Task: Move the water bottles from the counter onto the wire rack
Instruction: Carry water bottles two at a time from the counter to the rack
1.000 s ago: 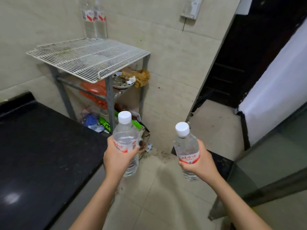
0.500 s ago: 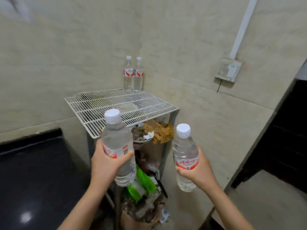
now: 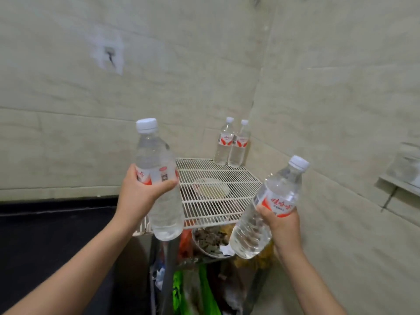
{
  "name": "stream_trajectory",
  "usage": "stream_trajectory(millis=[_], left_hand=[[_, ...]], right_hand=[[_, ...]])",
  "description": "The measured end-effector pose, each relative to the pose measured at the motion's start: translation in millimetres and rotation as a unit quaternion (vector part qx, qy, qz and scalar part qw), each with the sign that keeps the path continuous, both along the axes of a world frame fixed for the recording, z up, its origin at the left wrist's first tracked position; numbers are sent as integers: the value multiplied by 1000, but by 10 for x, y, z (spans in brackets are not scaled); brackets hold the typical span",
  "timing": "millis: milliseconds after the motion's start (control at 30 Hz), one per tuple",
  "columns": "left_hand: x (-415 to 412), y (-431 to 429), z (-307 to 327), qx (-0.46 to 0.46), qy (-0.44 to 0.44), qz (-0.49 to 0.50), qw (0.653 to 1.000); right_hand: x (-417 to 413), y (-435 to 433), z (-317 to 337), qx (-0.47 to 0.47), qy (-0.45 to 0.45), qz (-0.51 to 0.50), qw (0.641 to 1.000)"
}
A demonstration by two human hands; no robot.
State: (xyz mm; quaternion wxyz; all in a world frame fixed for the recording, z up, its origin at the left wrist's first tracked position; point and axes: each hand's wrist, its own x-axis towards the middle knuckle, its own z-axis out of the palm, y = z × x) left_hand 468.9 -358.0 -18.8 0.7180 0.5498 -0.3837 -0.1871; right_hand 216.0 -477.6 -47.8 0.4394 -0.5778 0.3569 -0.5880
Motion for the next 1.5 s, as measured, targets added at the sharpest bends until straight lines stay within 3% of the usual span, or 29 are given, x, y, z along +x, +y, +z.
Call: stream_trajectory(millis=[100, 400, 633, 933, 1100, 1233, 1500], left_hand=[[128, -314, 42, 6, -9, -6, 1000], [497, -1537, 102, 35, -43, -11, 998], [529, -2079, 49, 72, -51, -23, 996], [500, -2352, 23, 133, -97, 79, 983], [360, -2512, -25, 158, -106, 135, 972], [207, -2664, -13, 156, -111, 145, 971], [-56, -3110, -94, 155, -128, 181, 963]], right_hand=[[185, -394, 22, 14, -33, -3, 999], [517, -1672, 136, -7, 43, -42, 998], [847, -2591, 113, 26, 101, -10, 995], [1115, -3688, 116, 3, 163, 59, 985], [1106, -4212, -53, 6, 125, 99, 987], [1099, -4294, -63, -7, 102, 120, 987], [1113, -3728, -298, 32, 174, 17, 984]])
